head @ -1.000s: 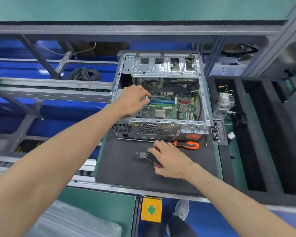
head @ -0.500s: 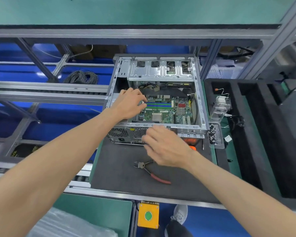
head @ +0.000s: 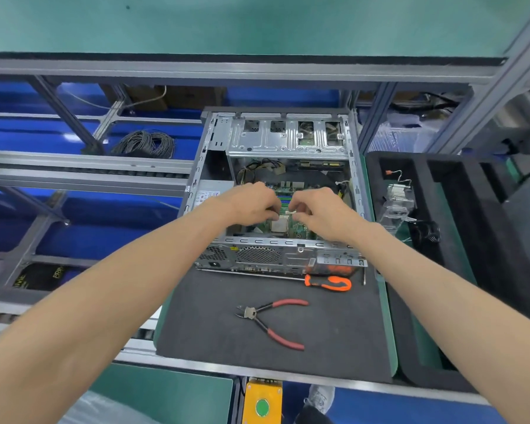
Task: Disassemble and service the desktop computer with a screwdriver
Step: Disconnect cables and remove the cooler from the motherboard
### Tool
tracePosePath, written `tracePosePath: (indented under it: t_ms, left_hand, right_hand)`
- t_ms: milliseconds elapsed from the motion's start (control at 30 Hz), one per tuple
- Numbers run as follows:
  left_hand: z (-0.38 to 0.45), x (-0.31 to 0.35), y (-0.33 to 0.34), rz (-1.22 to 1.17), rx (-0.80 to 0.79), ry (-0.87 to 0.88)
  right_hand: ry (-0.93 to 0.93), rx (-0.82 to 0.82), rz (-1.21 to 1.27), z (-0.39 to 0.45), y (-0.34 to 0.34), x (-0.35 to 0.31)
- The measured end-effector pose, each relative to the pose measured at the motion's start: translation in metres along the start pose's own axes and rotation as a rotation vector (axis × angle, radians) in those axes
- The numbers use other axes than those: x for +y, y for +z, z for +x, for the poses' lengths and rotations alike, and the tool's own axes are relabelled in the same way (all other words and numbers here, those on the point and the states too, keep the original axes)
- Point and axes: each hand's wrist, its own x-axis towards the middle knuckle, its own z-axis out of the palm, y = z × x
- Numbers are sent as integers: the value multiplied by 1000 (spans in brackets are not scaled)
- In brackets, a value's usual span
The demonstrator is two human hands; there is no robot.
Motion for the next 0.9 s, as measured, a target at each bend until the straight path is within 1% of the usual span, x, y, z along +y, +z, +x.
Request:
tracePosePath:
  t_ms: [167, 300, 500, 733, 900]
  left_hand:
    - [19, 2, 5, -49, -203, 22]
    - [28, -2, 17, -79, -271, -4]
    - [41, -4, 29, -108, -237, -44]
    - [54, -8, 40, -74, -165, -135]
    - [58, -9, 47, -65, -198, -154]
  right_hand:
    - [87, -265, -46, 17, 0, 4]
    - [125, -386, -97, 27, 4, 10]
    - [153, -483, -145, 41, 9, 19]
    - [212, -580, -160, 53, 21, 20]
    - [204, -744, -238, 55, 29, 20]
